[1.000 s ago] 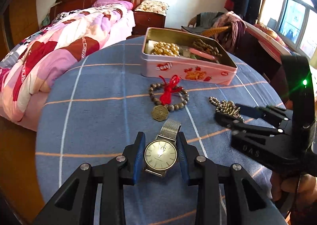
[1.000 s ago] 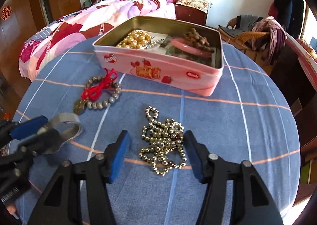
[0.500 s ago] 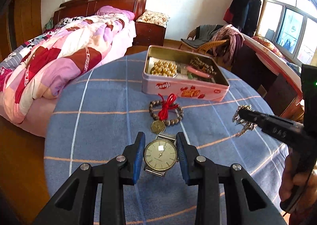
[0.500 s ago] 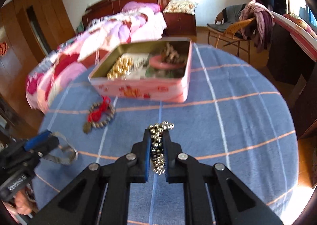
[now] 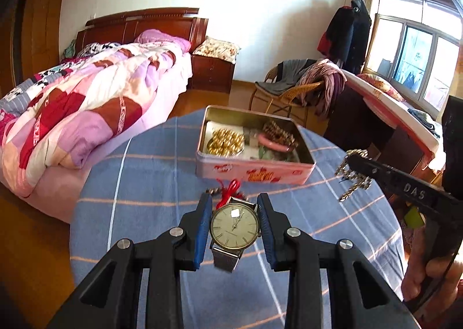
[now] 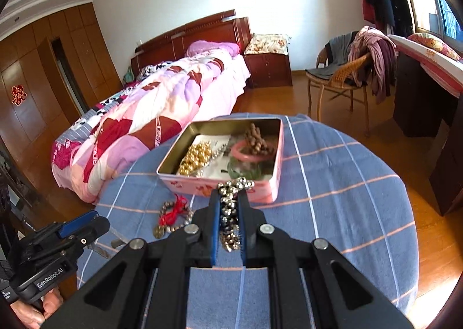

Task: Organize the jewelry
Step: 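Carry the watch and ball chain over the pink tin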

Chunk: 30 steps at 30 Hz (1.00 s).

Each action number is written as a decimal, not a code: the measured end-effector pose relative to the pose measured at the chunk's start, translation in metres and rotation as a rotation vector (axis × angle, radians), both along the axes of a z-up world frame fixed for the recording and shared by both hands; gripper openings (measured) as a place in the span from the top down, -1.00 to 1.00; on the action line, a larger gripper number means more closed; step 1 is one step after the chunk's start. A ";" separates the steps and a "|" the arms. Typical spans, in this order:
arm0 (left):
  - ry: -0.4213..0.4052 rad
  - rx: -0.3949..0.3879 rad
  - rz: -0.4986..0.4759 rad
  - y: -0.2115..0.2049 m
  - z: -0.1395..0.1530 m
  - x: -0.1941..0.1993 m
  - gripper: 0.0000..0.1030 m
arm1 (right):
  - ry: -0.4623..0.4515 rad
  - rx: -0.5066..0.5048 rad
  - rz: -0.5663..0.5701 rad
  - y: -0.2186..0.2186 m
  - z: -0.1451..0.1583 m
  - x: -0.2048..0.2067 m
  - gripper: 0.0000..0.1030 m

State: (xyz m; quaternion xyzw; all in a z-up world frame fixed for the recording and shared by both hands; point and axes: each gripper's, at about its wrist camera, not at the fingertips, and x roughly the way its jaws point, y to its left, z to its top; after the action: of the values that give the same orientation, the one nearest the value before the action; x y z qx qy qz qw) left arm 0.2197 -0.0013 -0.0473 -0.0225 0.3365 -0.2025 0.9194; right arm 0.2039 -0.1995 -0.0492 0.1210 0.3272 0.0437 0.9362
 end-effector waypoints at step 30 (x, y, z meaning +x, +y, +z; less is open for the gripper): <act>-0.040 0.014 0.013 -0.083 -0.015 0.150 0.37 | -0.005 -0.030 -0.087 -0.009 -0.037 0.114 0.73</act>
State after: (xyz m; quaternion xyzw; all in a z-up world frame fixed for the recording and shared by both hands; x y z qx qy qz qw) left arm 0.3692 -0.0842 -0.0622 -0.0141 0.3196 -0.1945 0.9273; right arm 0.3184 -0.2089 -0.0866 0.1208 0.3197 -0.0018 0.9398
